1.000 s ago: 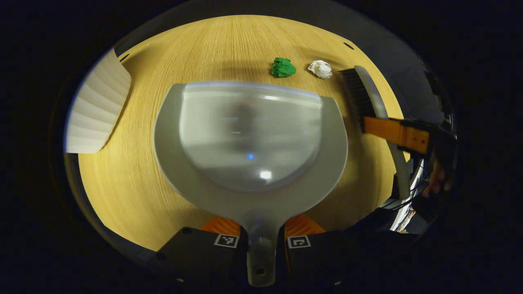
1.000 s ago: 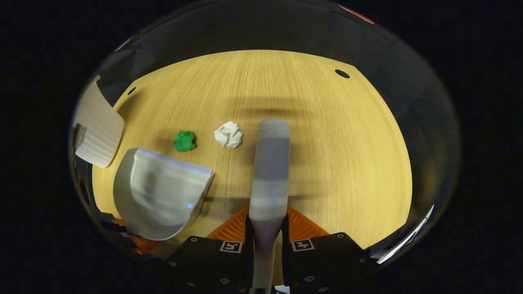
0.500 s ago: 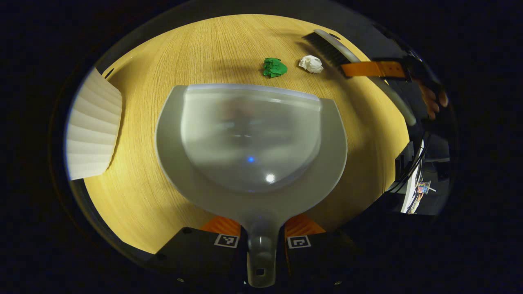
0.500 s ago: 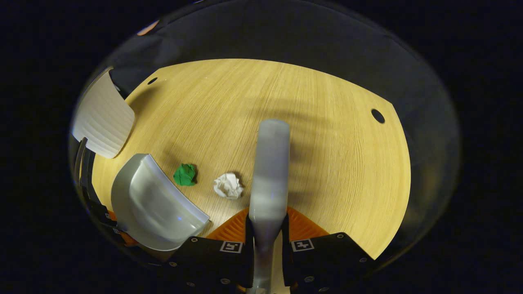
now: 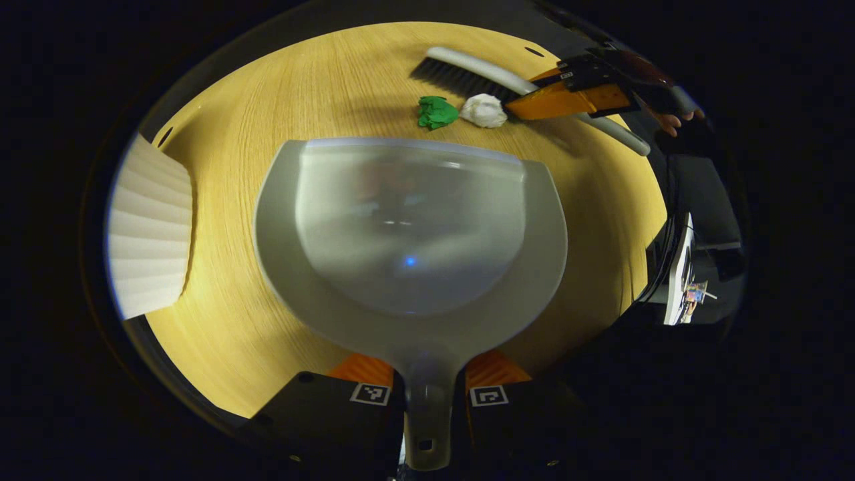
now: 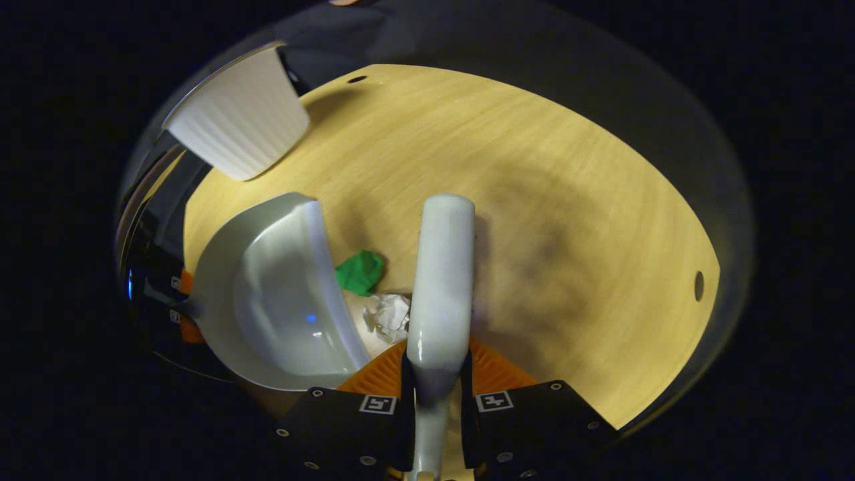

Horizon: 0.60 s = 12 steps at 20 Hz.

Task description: Pick up the small broom and dustpan from the desktop, sweep the trash into the dustpan with the broom, and then empty the trash into the garbage bin.

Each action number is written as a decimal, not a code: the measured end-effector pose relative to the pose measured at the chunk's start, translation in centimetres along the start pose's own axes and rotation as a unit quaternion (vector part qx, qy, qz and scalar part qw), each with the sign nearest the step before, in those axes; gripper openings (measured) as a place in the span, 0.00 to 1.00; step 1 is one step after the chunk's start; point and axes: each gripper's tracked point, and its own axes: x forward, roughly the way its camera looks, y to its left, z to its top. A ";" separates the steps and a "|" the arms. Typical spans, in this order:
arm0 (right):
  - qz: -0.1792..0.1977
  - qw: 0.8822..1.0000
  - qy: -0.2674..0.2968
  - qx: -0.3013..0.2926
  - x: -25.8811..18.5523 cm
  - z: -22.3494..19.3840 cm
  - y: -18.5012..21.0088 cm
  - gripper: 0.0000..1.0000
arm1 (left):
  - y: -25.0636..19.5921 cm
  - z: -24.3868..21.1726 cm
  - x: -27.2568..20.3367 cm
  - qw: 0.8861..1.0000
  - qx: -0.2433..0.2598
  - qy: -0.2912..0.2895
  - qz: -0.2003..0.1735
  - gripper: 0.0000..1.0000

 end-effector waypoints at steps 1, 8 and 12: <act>0.026 1.000 0.006 -0.012 0.1 0.0 1.4 0.28 | 0.0 -0.1 -0.2 1.000 0.006 0.001 -0.002 0.29; 0.130 0.987 0.052 -0.079 0.6 1.2 6.5 0.29 | 0.2 0.6 -0.2 1.000 -0.002 -0.009 -0.008 0.29; 0.098 0.995 0.006 0.005 0.2 3.5 4.7 0.29 | -0.9 1.5 0.4 0.999 -0.033 -0.039 -0.014 0.29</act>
